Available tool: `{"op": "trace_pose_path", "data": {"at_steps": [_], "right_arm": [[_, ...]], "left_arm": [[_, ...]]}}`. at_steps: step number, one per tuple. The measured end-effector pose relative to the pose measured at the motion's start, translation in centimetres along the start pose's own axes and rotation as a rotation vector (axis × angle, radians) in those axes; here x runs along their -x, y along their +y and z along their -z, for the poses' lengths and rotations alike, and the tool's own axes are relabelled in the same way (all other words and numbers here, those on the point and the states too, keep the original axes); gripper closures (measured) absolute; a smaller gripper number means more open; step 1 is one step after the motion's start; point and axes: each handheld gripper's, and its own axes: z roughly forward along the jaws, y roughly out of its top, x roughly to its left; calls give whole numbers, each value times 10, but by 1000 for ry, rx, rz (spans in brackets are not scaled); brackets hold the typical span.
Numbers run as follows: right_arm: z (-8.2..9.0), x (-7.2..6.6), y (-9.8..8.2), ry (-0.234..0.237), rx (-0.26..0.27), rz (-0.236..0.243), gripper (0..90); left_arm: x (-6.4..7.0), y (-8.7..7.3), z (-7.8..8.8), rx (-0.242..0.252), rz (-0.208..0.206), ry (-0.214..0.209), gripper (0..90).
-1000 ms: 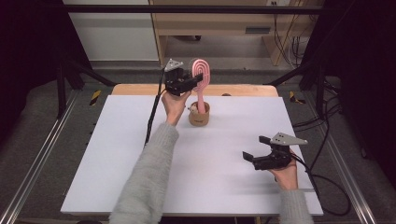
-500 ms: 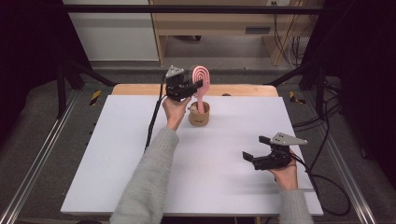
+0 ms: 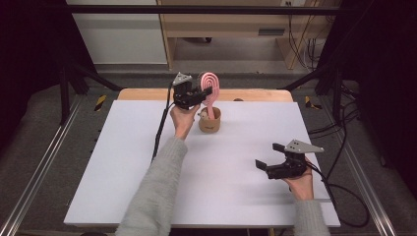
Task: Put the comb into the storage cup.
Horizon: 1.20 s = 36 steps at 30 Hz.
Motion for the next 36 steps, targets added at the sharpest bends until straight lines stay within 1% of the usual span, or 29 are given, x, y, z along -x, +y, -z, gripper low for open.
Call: {"op": "trace_pose_path", "data": {"at_steps": [2, 6, 10, 20, 23, 25, 32, 36], "right_arm": [[0, 0, 0, 1, 1, 1, 0], [0, 0, 0, 1, 0, 0, 0], [0, 0, 0, 1, 2, 0, 0], [0, 0, 0, 2, 3, 0, 0], [0, 0, 0, 1, 0, 1, 0], [0, 0, 0, 1, -1, 1, 0], [-1, 0, -1, 2, -6, 4, 0], [-1, 0, 0, 3, -3, 2, 0]], "left_arm": [[-1, -1, 0, 1, 7, 2, 627], [-4, -3, 1, -5, 6, 11, 626], [-7, -5, 3, -4, 17, 14, 626], [-9, -5, 6, -10, 1, 33, 618], [-11, -6, 8, -10, 1, 42, 613], [-14, -6, 10, -12, 8, 46, 611], [-19, -8, 15, -14, 1, 72, 593], [-22, -10, 18, -11, 7, 76, 583]]}}
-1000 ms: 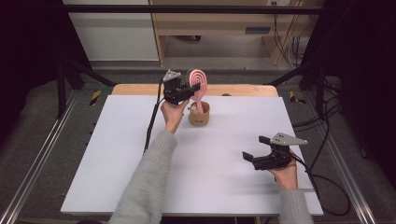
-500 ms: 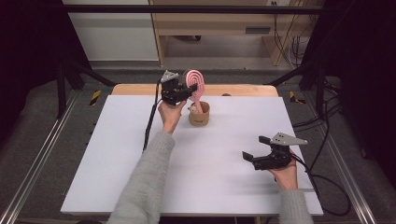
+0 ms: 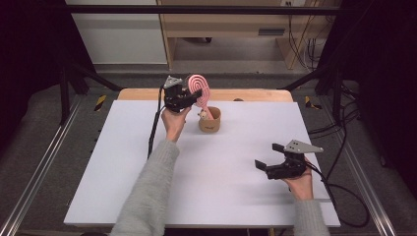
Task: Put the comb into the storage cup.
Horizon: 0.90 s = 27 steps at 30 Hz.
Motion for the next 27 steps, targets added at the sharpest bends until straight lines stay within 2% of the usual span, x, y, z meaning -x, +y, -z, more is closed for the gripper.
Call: {"op": "trace_pose_path", "data": {"at_steps": [7, 12, 17, 21, 27], "right_arm": [[0, 0, 0, 0, 0, -1, 0], [0, 0, 0, 1, 2, -1, 0], [0, 0, 0, 1, 3, -1, 0], [0, 0, 0, 1, 4, -2, 0], [1, 0, 1, -4, 10, 1, 0]], "left_arm": [[-5, -2, 4, -7, 3, 14, 550], [-10, -4, 7, -12, 22, 23, 507], [-12, -4, 10, -31, 8, 39, 461], [-14, -6, 11, -35, 13, 27, 430], [-15, -9, 13, -56, 3, 45, 360]]}}
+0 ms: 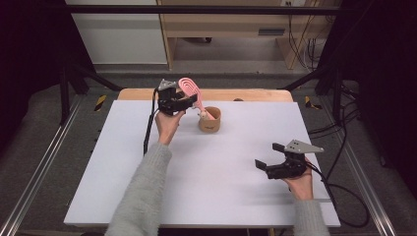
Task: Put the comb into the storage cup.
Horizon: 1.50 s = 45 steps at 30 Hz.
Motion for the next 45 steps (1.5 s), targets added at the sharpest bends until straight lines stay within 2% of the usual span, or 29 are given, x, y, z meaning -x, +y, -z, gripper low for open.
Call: {"op": "trace_pose_path", "data": {"at_steps": [3, 6, 12, 22, 24, 34, 45], "right_arm": [[0, 0, 0, 0, 0, -1, 0], [0, 0, 0, 1, -1, -2, 0], [0, 0, 0, 0, 0, -3, 0], [-1, 0, 0, -2, -1, -3, 0], [-1, 0, 0, -2, -1, -2, 0], [-1, 0, 0, -5, -1, -2, 0], [-1, 0, 0, -3, -4, -3, 0]], "left_arm": [[-1, 0, 4, 3, -8, 12, 312], [-1, 0, 8, 12, -29, 35, 214], [0, 4, 19, -6, -26, 7, 82], [-2, 8, 39, -51, -47, -21, 21], [-2, 8, 45, -48, -46, -30, 11], [-1, 4, 72, -54, -95, -59, 0], [-1, -13, 102, -25, -130, -96, 0]]}}
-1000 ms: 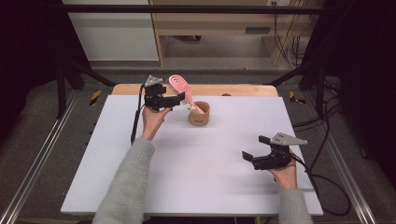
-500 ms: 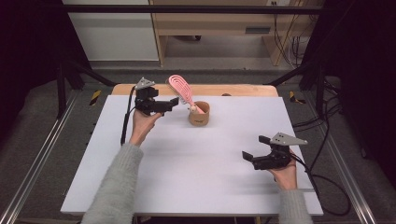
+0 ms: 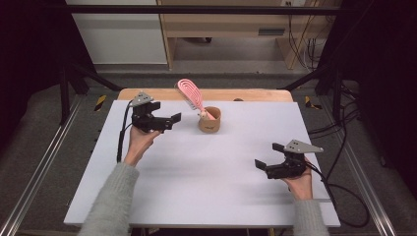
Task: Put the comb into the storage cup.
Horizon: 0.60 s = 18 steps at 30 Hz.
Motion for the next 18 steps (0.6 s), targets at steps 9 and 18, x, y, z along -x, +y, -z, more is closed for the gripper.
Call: {"op": "trace_pose_path", "data": {"at_steps": [9, 18], "right_arm": [[-1, 0, 0, -2, -3, -1, 0], [-1, 0, 0, -1, -6, -1, 0]], "left_arm": [[1, -17, 28, 18, -17, -34, 0], [3, -46, 50, 10, -40, -45, 0]]}}
